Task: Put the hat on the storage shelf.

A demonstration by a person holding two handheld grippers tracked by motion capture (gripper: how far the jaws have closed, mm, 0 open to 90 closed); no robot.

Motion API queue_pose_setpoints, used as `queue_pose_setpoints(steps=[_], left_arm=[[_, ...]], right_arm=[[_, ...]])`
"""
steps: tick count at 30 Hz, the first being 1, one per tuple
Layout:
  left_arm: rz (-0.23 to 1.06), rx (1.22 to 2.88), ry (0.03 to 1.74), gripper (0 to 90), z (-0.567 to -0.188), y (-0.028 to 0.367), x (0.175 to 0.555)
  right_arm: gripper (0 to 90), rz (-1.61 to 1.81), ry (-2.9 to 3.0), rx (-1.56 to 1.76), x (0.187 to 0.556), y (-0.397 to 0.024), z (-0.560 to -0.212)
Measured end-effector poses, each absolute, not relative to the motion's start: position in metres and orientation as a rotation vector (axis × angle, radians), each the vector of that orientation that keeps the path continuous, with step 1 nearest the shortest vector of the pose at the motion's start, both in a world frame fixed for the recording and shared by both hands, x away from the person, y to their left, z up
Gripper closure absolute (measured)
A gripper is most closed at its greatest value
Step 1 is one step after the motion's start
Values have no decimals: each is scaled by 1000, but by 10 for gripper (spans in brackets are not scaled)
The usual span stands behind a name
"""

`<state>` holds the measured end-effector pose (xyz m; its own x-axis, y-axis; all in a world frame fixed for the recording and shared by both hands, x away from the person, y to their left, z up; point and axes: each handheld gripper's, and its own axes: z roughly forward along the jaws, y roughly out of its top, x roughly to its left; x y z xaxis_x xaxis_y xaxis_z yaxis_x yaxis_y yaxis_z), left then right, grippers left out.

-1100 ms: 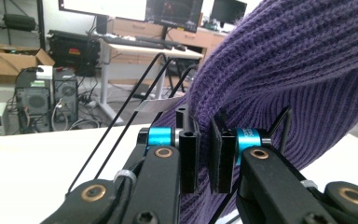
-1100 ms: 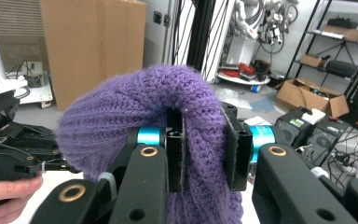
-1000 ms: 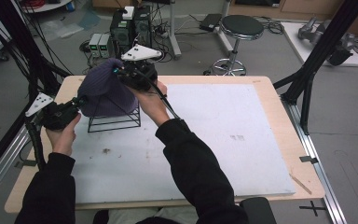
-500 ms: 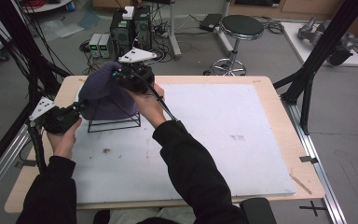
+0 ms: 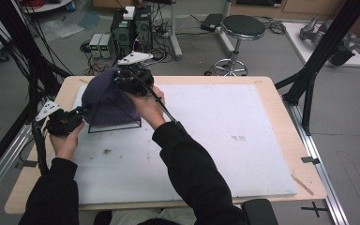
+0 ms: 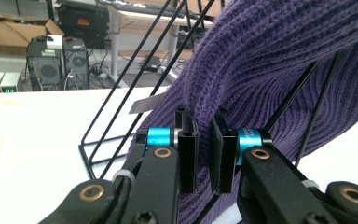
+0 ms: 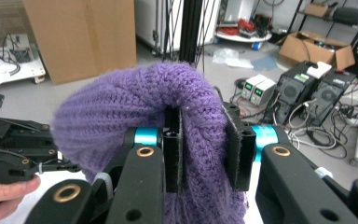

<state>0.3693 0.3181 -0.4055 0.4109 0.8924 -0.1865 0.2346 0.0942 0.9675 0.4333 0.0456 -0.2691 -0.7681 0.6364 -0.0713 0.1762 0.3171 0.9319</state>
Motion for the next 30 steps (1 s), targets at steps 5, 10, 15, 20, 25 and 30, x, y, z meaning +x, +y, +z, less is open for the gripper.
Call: queue_pose_setpoints(steps=[5,10,15,20,25,30], left_arm=[[647,1439,1115,834,-409,318,369],[628,1450,1142,832,-413,316,370],[626,1434,1145,828,-413,319,369],[638,1408,1163,828,-415,322,365],[586,1373,1166,808,-419,325,363],[631,1356,1151,610,-415,323,360]], right_arm=[[720,1433,2181,717,435,49,-273],[717,1420,2209,707,440,54,-280],[703,1436,2216,670,444,55,-283],[685,1483,2214,613,444,58,-283],[546,1490,2232,574,441,62,-284],[368,1523,2220,579,439,55,-277]])
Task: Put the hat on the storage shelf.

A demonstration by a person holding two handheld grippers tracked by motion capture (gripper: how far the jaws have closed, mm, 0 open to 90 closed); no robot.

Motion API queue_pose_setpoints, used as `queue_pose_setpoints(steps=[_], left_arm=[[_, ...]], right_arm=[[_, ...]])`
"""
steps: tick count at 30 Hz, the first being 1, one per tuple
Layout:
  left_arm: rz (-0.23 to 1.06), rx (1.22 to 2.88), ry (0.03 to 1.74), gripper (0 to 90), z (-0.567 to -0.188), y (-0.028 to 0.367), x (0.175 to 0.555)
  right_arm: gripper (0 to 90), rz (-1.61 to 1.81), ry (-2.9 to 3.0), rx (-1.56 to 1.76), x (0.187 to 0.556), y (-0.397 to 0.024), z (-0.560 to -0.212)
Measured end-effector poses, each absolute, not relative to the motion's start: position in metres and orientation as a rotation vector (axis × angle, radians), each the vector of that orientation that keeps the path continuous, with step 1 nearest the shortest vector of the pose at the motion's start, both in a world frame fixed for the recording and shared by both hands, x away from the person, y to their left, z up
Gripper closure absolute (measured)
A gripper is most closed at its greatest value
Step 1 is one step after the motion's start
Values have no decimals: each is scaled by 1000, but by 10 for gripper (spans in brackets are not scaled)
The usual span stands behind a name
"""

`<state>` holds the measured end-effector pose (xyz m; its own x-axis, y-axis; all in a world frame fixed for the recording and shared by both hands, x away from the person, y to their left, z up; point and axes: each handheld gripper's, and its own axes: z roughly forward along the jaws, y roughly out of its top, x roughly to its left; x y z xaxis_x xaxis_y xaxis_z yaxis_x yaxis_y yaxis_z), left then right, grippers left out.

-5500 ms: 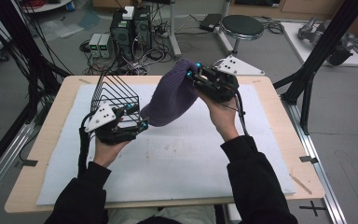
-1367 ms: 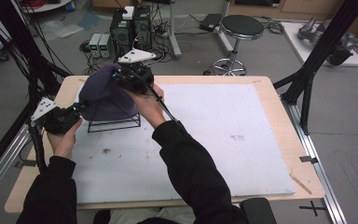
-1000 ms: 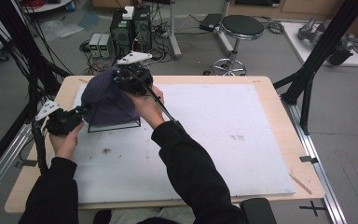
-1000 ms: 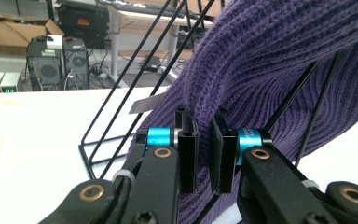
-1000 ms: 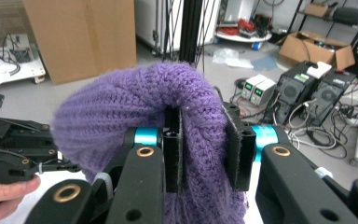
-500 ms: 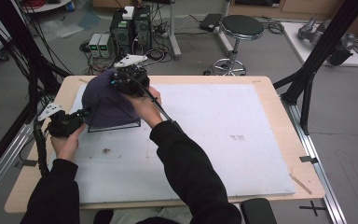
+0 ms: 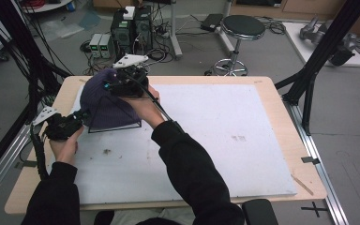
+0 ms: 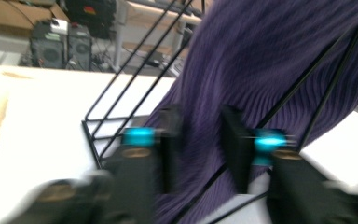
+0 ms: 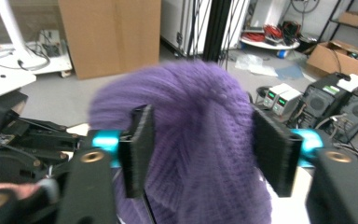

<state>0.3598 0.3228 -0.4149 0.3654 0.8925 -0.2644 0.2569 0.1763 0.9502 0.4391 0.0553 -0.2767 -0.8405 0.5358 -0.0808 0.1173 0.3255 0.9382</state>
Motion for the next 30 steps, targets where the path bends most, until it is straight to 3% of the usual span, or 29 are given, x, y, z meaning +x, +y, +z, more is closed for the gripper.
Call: queue_pose_setpoints(steps=[4,6,8,14,30], left_arm=[[677,1309,1133,483,-408,323,355],[707,1298,1136,367,-406,323,353],[722,1304,1118,336,-404,322,350],[769,1320,1094,296,-399,315,345],[837,1294,1060,234,-387,301,329]], right_arm=[[247,1518,2223,579,439,45,-269],[172,1486,2212,603,439,35,-264],[124,1475,2214,609,440,29,-260],[114,1474,2150,666,436,-8,-244],[115,1455,1888,833,404,-115,-242]])
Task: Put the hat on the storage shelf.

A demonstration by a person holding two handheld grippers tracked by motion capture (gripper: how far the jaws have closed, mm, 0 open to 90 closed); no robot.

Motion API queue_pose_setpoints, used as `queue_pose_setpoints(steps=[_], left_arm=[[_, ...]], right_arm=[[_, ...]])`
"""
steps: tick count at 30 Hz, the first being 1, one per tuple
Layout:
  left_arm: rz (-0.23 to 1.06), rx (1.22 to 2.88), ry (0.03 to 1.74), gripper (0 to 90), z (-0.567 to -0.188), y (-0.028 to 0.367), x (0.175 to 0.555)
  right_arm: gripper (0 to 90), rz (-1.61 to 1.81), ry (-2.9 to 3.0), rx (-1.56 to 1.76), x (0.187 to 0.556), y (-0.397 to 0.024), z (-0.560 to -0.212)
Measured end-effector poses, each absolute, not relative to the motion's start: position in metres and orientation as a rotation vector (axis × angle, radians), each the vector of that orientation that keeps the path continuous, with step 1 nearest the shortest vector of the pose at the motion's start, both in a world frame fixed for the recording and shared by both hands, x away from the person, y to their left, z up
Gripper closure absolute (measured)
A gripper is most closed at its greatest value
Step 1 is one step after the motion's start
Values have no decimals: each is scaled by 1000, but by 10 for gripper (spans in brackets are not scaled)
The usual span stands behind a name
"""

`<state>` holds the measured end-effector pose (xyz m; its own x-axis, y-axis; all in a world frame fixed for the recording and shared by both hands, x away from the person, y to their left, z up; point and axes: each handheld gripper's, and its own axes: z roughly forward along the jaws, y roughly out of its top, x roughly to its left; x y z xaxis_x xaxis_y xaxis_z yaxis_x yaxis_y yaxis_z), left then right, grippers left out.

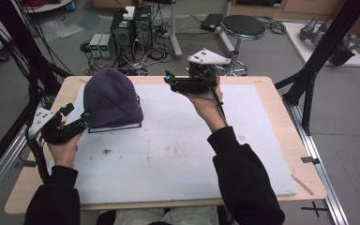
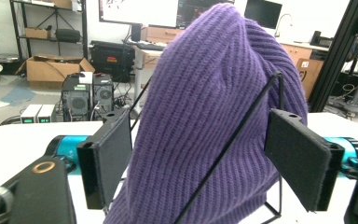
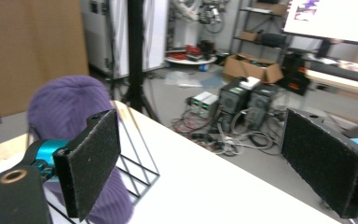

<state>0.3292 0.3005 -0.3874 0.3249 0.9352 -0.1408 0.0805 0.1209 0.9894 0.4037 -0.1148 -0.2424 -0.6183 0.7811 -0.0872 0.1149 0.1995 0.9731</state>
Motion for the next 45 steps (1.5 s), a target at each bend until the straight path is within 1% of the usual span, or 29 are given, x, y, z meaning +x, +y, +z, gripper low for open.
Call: queue_pose_setpoints(steps=[12,16,20,22,30,45], left_arm=[[855,1290,1025,225,-384,297,312],[871,1314,1013,225,-384,299,309],[864,1284,1034,223,-385,305,307],[857,1267,1042,223,-386,308,306],[881,1259,1051,223,-391,312,299],[857,1290,1048,211,-406,314,288]], right_arm=[[116,1455,1753,906,361,-210,-243],[116,1439,1701,909,341,-245,-250],[116,1454,1624,953,325,-279,-263],[116,1430,1597,951,318,-292,-276],[116,1388,1578,1014,311,-315,-311],[117,1357,1557,1148,310,-317,-357]])
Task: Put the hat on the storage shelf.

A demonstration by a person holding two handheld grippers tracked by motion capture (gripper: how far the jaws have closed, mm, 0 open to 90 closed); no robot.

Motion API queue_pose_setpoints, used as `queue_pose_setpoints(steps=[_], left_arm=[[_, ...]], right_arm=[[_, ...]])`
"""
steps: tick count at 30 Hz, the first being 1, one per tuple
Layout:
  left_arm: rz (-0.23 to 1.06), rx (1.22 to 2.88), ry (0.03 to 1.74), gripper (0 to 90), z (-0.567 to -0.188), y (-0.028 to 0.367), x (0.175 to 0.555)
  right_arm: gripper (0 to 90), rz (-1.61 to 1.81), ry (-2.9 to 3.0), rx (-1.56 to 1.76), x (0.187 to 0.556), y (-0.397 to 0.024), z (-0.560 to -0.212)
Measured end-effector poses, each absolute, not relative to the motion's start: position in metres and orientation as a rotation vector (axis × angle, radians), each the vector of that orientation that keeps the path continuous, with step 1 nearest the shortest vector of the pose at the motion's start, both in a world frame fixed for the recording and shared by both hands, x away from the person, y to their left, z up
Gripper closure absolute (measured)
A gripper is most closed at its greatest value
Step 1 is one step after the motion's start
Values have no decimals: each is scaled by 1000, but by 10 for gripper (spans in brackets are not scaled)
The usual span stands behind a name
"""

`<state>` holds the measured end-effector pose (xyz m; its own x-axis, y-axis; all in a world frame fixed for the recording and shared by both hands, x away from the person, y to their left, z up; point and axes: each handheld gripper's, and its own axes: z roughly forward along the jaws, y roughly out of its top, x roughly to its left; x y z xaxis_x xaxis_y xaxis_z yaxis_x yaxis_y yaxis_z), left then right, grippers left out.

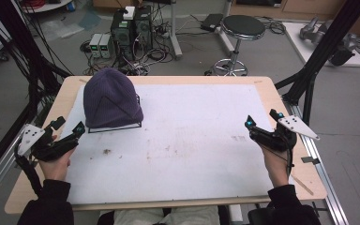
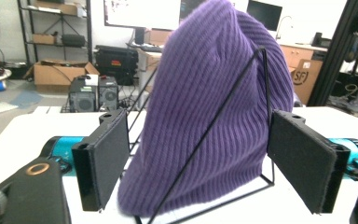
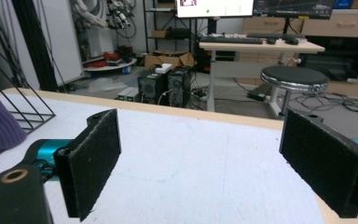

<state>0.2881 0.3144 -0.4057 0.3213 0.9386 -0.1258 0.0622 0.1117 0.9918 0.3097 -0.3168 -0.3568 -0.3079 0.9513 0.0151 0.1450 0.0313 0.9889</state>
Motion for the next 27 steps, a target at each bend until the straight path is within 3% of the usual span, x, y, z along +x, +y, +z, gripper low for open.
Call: queue_pose_setpoints(steps=[27], left_arm=[[865,1328,1042,182,-437,307,274]], right_arm=[[117,1298,1538,1197,305,-301,-412]])
